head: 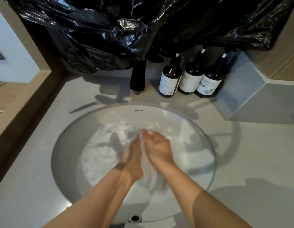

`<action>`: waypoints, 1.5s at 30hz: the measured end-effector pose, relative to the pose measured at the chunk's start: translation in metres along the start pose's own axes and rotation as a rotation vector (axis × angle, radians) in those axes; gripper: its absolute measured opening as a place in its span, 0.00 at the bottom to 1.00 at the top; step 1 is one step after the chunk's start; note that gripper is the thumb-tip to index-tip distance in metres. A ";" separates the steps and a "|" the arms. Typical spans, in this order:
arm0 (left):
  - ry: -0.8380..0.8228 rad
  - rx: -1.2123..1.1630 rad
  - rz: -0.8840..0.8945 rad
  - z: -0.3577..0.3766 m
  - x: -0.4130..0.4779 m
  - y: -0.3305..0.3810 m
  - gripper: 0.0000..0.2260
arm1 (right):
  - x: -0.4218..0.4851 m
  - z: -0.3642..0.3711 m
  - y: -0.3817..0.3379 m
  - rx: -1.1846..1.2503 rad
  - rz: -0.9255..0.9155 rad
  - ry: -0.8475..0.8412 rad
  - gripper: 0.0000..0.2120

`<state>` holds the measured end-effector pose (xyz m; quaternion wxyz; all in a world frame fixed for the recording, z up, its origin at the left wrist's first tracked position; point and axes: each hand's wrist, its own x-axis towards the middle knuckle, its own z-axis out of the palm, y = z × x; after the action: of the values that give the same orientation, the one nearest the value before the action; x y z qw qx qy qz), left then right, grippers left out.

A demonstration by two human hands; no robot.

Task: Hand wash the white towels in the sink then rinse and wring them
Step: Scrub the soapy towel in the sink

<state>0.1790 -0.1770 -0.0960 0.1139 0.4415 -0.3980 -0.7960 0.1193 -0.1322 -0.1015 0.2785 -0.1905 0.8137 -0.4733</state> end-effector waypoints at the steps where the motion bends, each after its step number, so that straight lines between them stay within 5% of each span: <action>1: -0.016 -0.035 -0.013 0.008 -0.001 0.001 0.13 | 0.006 -0.004 0.002 0.031 0.005 0.062 0.19; 6: -0.036 -0.164 -0.053 -0.007 0.018 0.011 0.15 | -0.023 0.011 -0.009 -0.096 -0.065 -0.105 0.18; 11: -0.053 -0.237 -0.120 0.005 0.003 0.004 0.14 | 0.005 -0.004 0.005 -0.042 0.044 0.115 0.20; 16: 0.032 -0.180 -0.040 -0.013 0.014 0.008 0.14 | -0.029 0.012 -0.010 -0.219 -0.152 -0.104 0.16; 21: 0.077 -0.119 0.050 0.003 0.013 0.002 0.13 | 0.007 -0.003 -0.001 0.009 0.002 0.171 0.18; 26: -0.030 -0.223 -0.013 -0.009 0.022 0.010 0.23 | -0.020 0.013 -0.006 -0.150 -0.080 0.019 0.21; 28: -0.108 -0.169 -0.011 -0.005 0.018 0.008 0.14 | 0.004 0.006 0.009 -0.074 0.015 0.106 0.21; 32: -0.280 -0.022 0.005 -0.018 0.027 0.023 0.28 | 0.034 -0.017 0.033 0.472 0.292 0.119 0.23; 35: -0.247 0.047 -0.012 -0.039 0.042 0.019 0.23 | 0.039 -0.031 0.041 0.616 0.253 0.121 0.17; 38: -0.078 0.236 -0.009 -0.041 0.048 -0.003 0.14 | 0.030 -0.018 0.048 0.263 -0.011 0.121 0.19; 41: 0.154 0.722 0.084 -0.042 0.056 -0.030 0.20 | 0.022 -0.007 0.063 -0.355 0.019 -0.137 0.22; 45: 0.163 1.256 0.099 -0.053 0.060 -0.041 0.18 | 0.018 -0.004 0.070 -0.810 0.004 -0.386 0.19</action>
<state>0.1930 -0.2106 -0.1785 -0.1004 0.4644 -0.7990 -0.3685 0.1000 -0.1060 -0.1665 0.3291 -0.3674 0.8669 -0.0720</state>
